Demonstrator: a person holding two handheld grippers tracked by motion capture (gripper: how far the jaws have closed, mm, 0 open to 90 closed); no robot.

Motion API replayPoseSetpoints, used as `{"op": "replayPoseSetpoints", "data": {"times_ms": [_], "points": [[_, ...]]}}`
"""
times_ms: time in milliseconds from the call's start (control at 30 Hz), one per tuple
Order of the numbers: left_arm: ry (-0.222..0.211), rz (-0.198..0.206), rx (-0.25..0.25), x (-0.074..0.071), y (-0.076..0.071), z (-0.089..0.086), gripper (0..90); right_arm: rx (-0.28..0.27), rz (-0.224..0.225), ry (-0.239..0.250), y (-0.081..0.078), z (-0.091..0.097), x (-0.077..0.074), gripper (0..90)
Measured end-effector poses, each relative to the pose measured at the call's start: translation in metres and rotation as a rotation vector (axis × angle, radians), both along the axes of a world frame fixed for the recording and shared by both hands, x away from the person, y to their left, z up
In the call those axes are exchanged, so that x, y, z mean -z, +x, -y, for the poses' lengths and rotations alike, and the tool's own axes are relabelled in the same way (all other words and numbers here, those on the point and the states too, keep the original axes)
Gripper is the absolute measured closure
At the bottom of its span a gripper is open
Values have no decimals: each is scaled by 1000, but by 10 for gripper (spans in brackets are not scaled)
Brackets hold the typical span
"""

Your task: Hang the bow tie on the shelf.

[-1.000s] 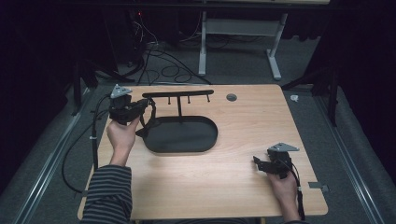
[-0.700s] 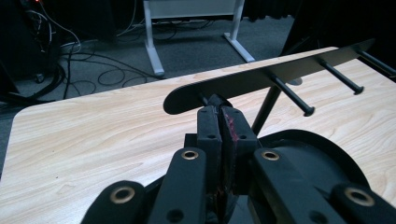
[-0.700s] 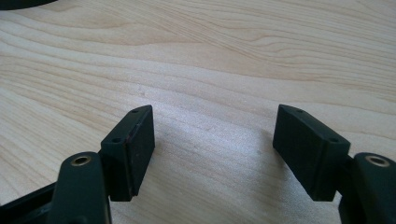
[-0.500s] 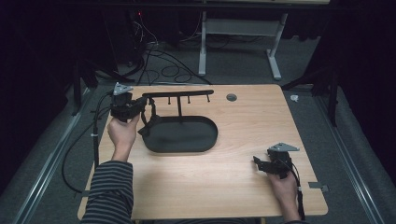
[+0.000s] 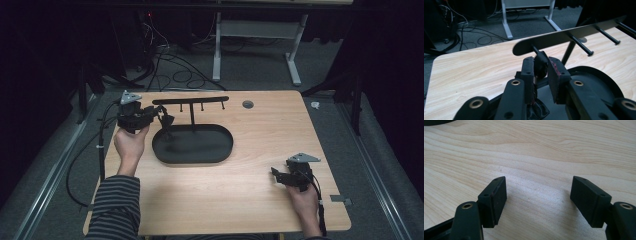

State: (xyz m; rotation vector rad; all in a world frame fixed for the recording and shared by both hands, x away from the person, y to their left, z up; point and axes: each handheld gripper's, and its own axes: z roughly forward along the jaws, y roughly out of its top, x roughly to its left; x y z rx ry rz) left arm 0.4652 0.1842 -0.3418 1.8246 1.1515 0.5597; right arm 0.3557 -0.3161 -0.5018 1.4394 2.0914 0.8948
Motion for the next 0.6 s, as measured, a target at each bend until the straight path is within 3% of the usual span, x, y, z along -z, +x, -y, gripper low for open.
{"op": "replayPoseSetpoints", "data": {"times_ms": [167, 600], "points": [[28, 0, 7, -2, -6, -1, 702, 0, 0, -1, 0, 0, 0, 305], [35, 26, 7, -7, -33, -10, 590, 0, 1, -4, 0, -1, 0, 304]]}}
